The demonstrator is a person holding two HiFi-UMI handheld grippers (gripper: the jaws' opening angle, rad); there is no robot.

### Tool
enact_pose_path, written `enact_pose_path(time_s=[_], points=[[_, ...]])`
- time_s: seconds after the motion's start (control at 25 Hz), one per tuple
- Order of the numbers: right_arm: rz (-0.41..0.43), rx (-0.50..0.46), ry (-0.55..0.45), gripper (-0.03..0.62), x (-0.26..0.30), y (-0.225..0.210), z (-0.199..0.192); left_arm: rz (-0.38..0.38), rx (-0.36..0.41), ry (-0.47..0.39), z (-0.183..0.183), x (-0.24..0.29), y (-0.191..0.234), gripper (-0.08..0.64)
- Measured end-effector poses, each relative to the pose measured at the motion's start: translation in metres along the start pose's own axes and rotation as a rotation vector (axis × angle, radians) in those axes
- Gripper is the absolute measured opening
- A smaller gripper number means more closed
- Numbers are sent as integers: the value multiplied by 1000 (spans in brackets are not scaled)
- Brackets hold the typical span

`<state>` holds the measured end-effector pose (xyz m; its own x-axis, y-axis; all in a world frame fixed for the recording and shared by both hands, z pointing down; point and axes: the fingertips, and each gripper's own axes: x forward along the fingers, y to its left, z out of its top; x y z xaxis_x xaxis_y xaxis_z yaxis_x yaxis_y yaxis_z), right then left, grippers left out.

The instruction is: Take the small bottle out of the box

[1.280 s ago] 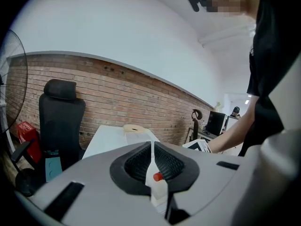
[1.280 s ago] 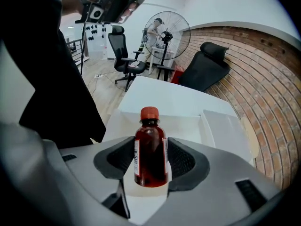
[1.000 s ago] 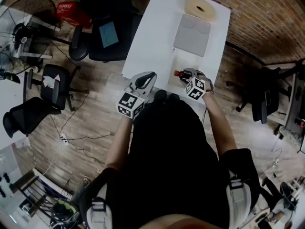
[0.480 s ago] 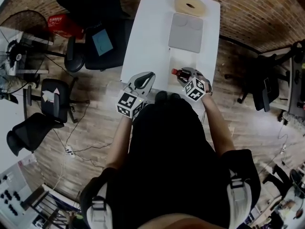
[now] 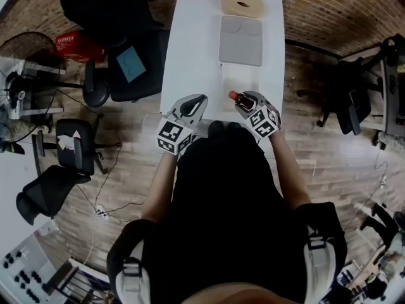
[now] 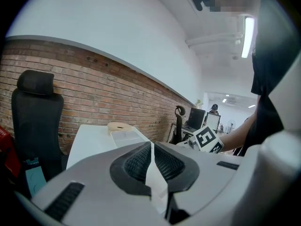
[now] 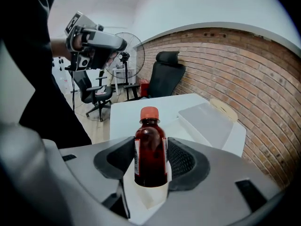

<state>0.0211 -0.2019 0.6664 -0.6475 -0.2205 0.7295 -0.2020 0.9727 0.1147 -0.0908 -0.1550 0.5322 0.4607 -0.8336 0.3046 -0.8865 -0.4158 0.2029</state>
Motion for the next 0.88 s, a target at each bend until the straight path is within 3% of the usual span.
enact_pose_path(time_s=[0.68,0.88], points=[[-114,177,-115,215,-34,-20,24,-116,37,30,0,25,-1,35],[-103,330,-188,215,-47,-30,25,-140,43,40,3,30,0,35]])
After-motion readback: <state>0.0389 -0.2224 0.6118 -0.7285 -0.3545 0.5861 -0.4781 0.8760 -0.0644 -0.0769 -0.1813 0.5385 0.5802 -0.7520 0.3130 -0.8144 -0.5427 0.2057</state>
